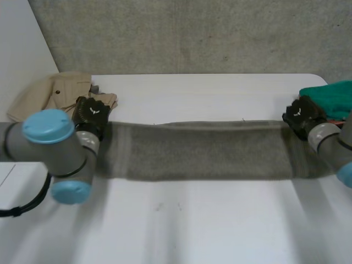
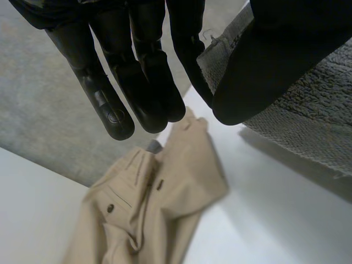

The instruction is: Fold the laundry.

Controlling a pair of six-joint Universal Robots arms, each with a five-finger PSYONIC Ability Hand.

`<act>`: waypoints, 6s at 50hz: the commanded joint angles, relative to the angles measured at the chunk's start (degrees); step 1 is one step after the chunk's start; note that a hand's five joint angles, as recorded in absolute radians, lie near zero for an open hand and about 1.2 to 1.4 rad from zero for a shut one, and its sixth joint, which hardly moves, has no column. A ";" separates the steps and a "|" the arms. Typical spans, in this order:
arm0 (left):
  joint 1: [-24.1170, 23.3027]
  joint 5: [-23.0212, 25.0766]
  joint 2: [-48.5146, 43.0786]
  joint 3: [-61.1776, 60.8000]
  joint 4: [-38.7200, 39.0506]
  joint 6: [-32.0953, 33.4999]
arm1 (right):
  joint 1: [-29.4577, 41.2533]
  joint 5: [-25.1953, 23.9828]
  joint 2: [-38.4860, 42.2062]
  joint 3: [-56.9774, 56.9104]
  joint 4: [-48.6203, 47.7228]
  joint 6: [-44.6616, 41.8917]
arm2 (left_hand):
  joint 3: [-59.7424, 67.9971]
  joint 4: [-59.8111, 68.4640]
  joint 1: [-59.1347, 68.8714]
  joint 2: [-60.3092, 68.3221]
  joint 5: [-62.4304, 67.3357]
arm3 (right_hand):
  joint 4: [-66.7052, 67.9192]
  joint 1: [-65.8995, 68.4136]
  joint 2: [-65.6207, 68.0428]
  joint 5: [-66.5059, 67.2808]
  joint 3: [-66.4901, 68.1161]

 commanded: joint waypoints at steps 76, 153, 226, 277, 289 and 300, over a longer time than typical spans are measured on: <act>-7.03 -0.60 13.78 -17.19 12.85 -8.13 | -14.15 1.76 -8.32 6.75 -1.64 5.10 | -58.35 -58.83 -55.64 -58.62 -56.24 | 11.79 22.77 12.40 12.75 12.25; -14.69 -1.61 -13.11 17.95 -3.32 -19.21 | 15.75 -0.09 -7.63 16.33 -4.19 40.09 | -50.06 -50.54 -47.35 -50.33 -47.95 | -27.19 -16.21 -26.57 -26.22 -26.72; -21.78 1.16 1.76 10.56 -3.58 -26.24 | 20.94 1.76 -15.72 6.58 2.65 63.73 | -55.11 -55.59 -52.40 -55.38 -53.00 | -58.21 -47.23 -57.60 -57.25 -57.75; -10.19 37.11 17.65 14.18 -35.66 -25.18 | 29.46 2.90 -8.26 22.48 -19.39 43.87 | -52.75 -53.23 -50.04 -53.02 -50.64 | -58.21 -47.23 -57.60 -57.25 -57.75; -10.72 36.32 17.74 13.39 -35.58 -25.45 | 29.64 3.08 0.72 15.37 -21.16 38.06 | -52.92 -53.40 -50.21 -53.19 -50.81 | -58.21 -47.23 -57.60 -57.25 -57.75; -10.72 36.32 17.74 13.39 -35.49 -25.62 | 29.64 3.60 3.45 9.92 -21.07 38.24 | -52.75 -53.23 -50.04 -53.02 -50.64 | -58.21 -47.23 -57.60 -57.25 -57.75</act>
